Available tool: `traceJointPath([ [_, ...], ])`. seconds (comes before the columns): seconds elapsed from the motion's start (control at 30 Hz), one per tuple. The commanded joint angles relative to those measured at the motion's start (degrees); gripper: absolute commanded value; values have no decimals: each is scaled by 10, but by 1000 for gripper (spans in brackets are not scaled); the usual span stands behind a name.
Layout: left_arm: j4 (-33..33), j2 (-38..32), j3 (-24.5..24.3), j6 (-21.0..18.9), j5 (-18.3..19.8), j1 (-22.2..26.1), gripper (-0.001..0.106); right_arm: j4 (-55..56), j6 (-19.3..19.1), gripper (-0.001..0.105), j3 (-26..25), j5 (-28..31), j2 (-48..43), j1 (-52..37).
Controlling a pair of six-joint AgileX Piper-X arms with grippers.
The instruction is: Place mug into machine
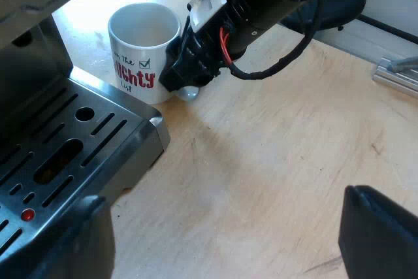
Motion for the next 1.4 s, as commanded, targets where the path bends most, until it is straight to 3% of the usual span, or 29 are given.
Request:
traceJointPath([
  [0.03,-1,-1,-4,-1,2,-2,72,-4,-8,33,-5,-1,-4,-2],
  [0.27,-1,-1,-4,-1,2,-2,72,17,-8,0,-5,-1,-9,-2],
  [0.87,-1,-8,-4,-3,-3,-2,72,112,-24,0,-5,12,-142,2],
  [1.0,1,-45,-4,-6,-50,-2,72,151,-24,0,-5,12,-183,2],
  [1.4,80,-144,-4,-9,-94,-2,72,281,-29,0,-5,11,-282,10],
])
